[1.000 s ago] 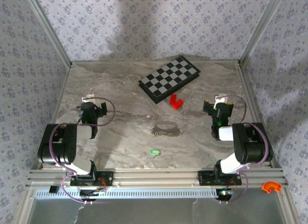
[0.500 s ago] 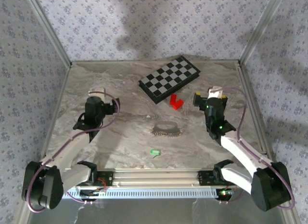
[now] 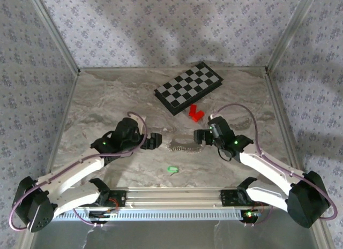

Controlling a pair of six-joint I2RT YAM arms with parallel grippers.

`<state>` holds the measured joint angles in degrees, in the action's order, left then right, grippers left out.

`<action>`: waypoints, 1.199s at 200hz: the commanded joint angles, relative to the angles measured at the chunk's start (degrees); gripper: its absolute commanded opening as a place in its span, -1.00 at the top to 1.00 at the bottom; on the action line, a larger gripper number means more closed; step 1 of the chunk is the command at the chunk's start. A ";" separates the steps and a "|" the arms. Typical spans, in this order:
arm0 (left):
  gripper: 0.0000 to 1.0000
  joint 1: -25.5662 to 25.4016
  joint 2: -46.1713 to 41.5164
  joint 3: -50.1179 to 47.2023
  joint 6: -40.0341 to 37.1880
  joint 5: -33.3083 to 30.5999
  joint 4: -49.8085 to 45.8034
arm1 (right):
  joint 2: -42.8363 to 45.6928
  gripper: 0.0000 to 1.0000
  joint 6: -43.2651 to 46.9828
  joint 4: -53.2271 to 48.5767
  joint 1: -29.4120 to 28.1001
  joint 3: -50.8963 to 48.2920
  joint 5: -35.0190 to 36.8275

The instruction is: Put the keys on the keyring

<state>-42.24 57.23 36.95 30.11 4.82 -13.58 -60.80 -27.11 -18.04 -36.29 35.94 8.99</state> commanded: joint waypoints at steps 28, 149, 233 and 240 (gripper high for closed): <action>-0.81 -0.81 3.12 0.09 3.65 10.03 6.81 | 0.92 -1.00 -0.12 -2.39 -2.68 -1.07 -8.90; -0.52 6.61 9.83 2.57 -7.82 18.25 2.52 | 6.46 -0.92 0.19 -2.29 -3.44 -4.47 -14.21; -0.34 6.35 24.86 8.62 -11.48 18.74 7.52 | 7.41 -0.93 -0.73 -0.04 -1.50 -6.19 -16.53; -0.34 6.09 25.83 9.05 -11.60 18.81 8.06 | 8.03 -0.96 -0.42 -0.36 -1.42 -6.45 -16.38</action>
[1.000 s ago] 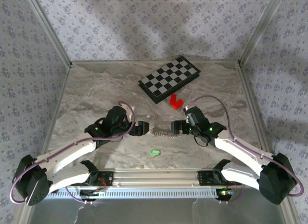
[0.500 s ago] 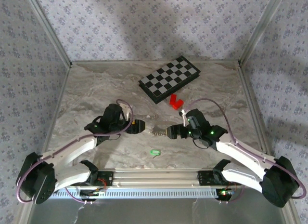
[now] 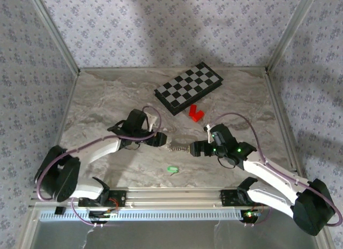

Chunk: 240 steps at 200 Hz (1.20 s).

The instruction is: Put the keys on the keyring

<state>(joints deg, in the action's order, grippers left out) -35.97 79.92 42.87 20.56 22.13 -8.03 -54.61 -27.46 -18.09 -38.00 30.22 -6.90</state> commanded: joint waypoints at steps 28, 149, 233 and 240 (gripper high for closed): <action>-0.32 -1.18 6.86 4.99 -3.98 0.42 1.68 | 3.95 -1.00 0.39 -0.08 0.86 -2.04 -0.90; -0.12 -4.26 15.06 11.76 -6.56 -2.82 -5.50 | 5.09 -0.99 0.72 4.49 6.33 -2.22 -5.97; 0.08 -6.55 17.89 13.01 -8.69 -6.22 -9.46 | 3.44 -0.99 1.46 4.73 8.99 -1.28 -9.17; 0.10 -6.57 18.05 13.08 -8.78 -6.30 -9.61 | 3.42 -0.99 1.40 4.73 9.40 -1.14 -9.66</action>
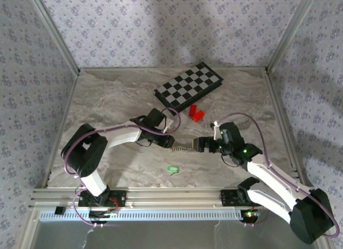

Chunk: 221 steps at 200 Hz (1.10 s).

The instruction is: Put the keys on the keyring

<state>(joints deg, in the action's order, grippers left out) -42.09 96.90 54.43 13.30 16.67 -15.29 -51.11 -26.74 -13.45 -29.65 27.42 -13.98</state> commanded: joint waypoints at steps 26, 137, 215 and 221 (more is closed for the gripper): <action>0.17 -0.59 1.18 1.77 -1.77 -1.37 -2.55 | -0.04 -0.99 0.75 0.25 1.97 1.77 -3.29; 0.51 -1.02 3.12 4.10 -2.83 -1.55 -3.49 | 0.82 -0.99 1.38 -0.16 3.98 1.67 -4.57; 0.67 -1.29 3.25 3.86 -2.93 -1.46 -3.49 | 2.09 -0.99 1.79 -0.72 5.44 1.87 -4.78; 0.67 -1.28 3.29 3.84 -2.90 -1.47 -3.56 | 2.31 -0.99 1.72 -0.76 5.60 1.81 -4.75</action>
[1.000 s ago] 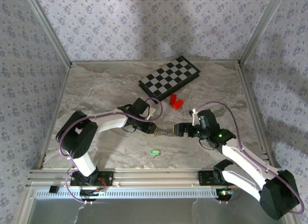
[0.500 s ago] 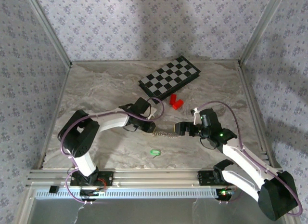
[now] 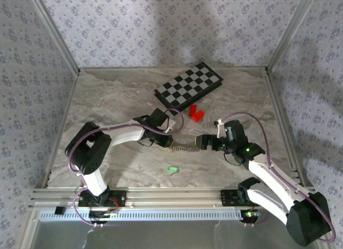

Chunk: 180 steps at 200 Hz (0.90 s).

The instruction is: Put the keys on the keyring

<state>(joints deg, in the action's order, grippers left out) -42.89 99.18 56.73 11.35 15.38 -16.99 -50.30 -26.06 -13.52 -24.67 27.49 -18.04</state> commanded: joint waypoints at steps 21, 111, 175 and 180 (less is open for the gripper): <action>0.70 -0.52 0.94 1.54 -1.09 -0.17 -2.10 | 2.17 -0.99 1.11 -1.07 1.15 1.67 -0.70; 0.63 -0.77 0.26 0.56 -1.34 -1.34 -2.74 | 4.65 -1.00 1.67 -2.62 3.93 1.86 -1.88; 0.78 -0.93 -0.12 0.65 -1.81 -1.86 -3.03 | 7.11 -0.99 1.27 -4.19 5.22 2.02 -2.33; 0.80 -0.97 -0.21 0.61 -1.94 -1.91 -3.09 | 7.76 -0.99 1.23 -4.42 5.52 2.04 -2.35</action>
<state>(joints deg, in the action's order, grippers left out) -43.31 99.18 56.73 10.76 14.09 -18.28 -45.19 -25.45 -15.53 -20.21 27.57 -19.20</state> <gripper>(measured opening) 0.117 0.996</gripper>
